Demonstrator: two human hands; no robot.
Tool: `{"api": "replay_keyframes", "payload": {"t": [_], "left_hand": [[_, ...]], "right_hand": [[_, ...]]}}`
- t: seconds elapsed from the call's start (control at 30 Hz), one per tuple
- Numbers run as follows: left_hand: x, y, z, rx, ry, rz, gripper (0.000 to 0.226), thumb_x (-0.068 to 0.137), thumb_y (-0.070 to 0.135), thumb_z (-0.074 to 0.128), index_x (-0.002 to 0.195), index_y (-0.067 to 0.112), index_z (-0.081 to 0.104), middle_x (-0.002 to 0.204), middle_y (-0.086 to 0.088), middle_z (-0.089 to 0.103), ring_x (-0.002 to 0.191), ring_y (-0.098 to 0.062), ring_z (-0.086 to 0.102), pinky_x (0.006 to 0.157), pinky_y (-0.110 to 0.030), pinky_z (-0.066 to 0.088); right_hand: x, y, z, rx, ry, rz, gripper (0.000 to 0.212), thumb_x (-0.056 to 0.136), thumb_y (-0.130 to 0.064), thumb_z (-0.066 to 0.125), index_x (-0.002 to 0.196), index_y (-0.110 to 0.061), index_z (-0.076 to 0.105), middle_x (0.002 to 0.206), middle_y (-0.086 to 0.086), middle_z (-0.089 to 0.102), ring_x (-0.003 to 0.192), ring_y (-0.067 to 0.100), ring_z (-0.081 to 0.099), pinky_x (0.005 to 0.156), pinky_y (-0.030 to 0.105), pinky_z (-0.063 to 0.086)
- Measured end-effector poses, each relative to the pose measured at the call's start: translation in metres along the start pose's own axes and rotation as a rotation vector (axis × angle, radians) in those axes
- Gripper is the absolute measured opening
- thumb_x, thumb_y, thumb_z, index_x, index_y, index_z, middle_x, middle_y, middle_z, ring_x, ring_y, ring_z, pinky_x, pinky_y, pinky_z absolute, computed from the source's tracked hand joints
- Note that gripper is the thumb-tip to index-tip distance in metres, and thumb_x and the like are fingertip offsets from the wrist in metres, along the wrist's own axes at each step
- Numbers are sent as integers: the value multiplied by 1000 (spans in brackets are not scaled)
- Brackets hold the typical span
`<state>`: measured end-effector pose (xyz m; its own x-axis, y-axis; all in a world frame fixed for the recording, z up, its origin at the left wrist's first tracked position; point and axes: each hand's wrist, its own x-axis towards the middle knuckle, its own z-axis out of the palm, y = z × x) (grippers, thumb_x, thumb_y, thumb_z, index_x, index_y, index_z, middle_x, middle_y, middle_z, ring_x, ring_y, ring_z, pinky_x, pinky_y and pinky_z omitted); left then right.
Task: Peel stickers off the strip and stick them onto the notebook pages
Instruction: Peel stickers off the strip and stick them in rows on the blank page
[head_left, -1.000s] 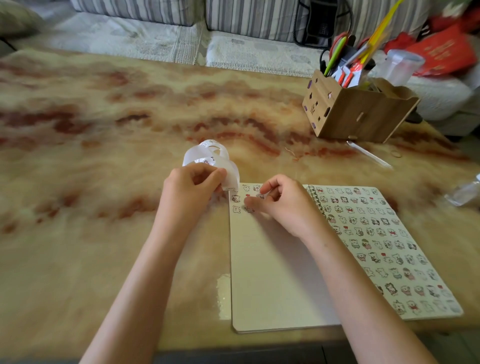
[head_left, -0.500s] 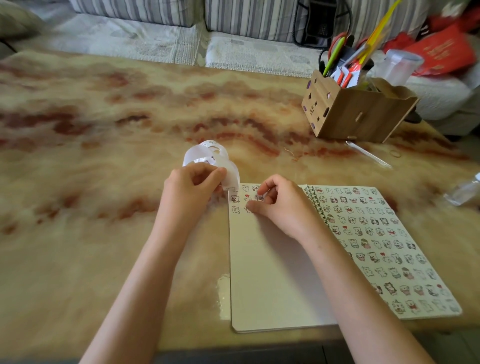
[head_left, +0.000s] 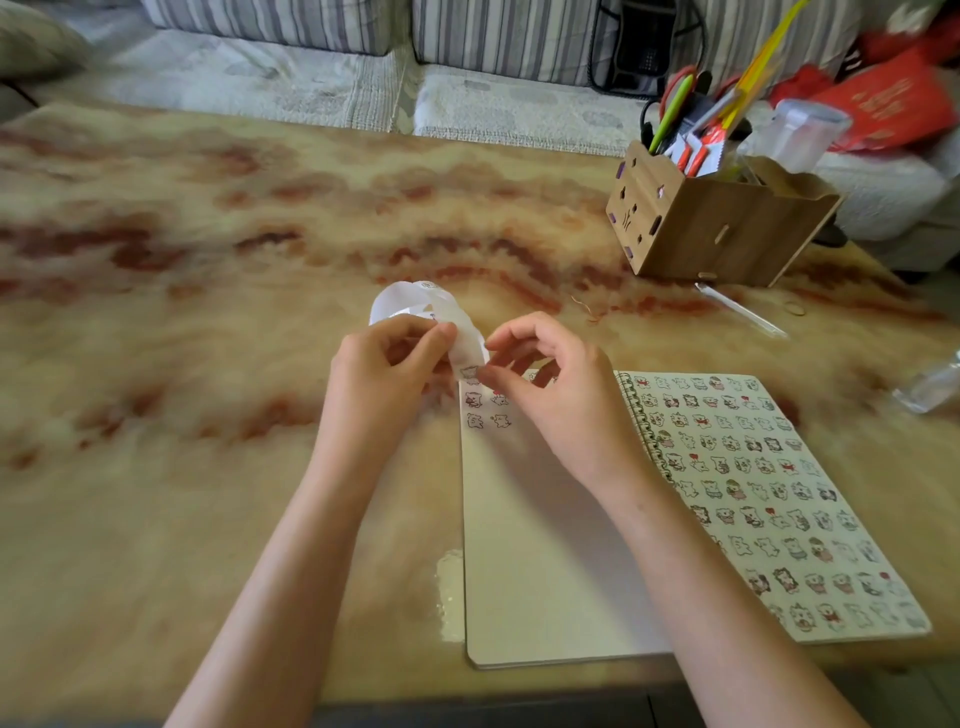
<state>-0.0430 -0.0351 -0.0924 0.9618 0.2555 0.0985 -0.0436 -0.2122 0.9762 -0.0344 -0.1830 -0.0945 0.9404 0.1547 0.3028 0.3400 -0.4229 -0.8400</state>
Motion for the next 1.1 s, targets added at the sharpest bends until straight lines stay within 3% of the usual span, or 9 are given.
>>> {"api": "replay_keyframes", "payload": {"t": [0.23,0.33,0.43,0.77,1.1], "left_hand": [[1,-2,1,-16,-69,-24,27,92,31,57,77,15,72,73,-1,73,71,-17,69,69,-28,53],[0,-2,0,11,-117,-32,18,89,29,62,76,21,72,69,4,73,66,-6,67,60,-13,48],[-1,-1,0,12,-132,-35,15,88,25,64,75,21,71,66,4,71,60,-1,62,53,-8,42],[0,-1,0,-11,-141,-44,12,87,24,66,78,20,73,68,2,71,62,-2,62,58,-11,45],[-2,2,2,-1,-124,-73,15,87,22,64,78,16,73,63,7,67,51,6,56,53,-7,42]], "right_hand": [[2,0,0,45,53,-47,7,83,-7,70,85,-14,68,76,-12,66,65,5,55,58,11,39],[2,0,-1,62,50,-46,7,84,-5,69,86,-12,69,77,-10,67,64,0,55,58,9,39],[2,1,0,44,58,-60,8,84,-5,68,86,-12,71,77,-7,69,64,0,55,59,9,40],[2,4,1,18,82,-63,5,82,-6,71,84,-11,71,74,-5,68,61,-1,55,58,8,39],[2,4,1,-41,96,-111,7,81,-7,72,82,-14,71,73,-8,67,62,4,56,57,10,39]]}}
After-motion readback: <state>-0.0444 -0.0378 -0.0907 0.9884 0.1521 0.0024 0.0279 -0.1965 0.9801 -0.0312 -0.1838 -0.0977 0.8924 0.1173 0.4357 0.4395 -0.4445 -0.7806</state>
